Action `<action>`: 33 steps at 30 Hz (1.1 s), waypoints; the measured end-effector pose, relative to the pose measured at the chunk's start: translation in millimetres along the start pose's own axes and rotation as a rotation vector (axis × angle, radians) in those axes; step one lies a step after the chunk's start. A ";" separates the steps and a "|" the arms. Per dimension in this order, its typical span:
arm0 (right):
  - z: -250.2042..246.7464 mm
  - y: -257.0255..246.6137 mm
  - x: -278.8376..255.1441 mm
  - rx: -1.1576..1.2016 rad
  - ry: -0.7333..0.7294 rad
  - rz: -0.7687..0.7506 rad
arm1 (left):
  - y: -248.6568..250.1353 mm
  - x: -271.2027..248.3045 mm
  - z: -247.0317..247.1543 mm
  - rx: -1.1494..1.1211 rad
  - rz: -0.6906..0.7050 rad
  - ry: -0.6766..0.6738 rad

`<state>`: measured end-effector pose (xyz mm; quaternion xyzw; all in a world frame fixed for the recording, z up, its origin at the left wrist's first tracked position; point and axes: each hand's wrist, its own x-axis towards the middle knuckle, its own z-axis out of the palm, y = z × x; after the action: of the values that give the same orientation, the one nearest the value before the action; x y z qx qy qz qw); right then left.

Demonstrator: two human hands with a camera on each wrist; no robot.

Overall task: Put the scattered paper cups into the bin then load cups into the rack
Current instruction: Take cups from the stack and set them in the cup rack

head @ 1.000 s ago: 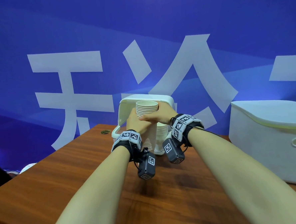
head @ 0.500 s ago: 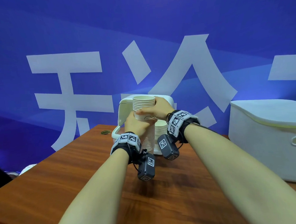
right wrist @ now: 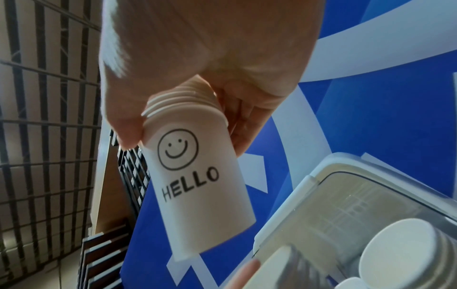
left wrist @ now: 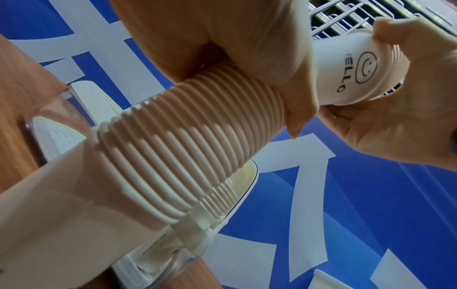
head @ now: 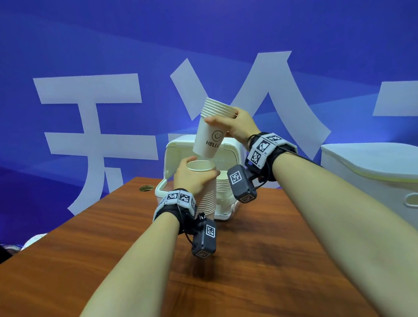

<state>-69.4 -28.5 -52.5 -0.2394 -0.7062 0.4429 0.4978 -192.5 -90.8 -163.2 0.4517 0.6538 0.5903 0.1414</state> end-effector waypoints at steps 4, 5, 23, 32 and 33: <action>-10.4 2.6 1.9 0.014 0.084 -0.006 | -4.0 0.7 -0.2 0.044 0.010 -0.001; -12.2 4.2 1.3 0.017 0.118 -0.003 | -5.0 1.4 -0.4 0.052 0.018 -0.006; -13.9 68.9 -6.5 -0.142 0.266 0.124 | -55.4 3.2 -32.3 0.048 -0.063 0.126; 31.7 81.2 -2.6 -0.202 0.195 0.095 | -71.2 21.1 -43.3 -0.027 -0.109 0.211; 35.8 82.6 -1.9 -0.197 0.176 0.106 | -69.2 19.6 -45.5 -0.021 -0.105 0.230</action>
<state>-109.9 -3.1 -128.8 -0.3620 -0.6863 0.3744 0.5077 -265.3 -98.0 -206.7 0.3446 0.6824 0.6367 0.1009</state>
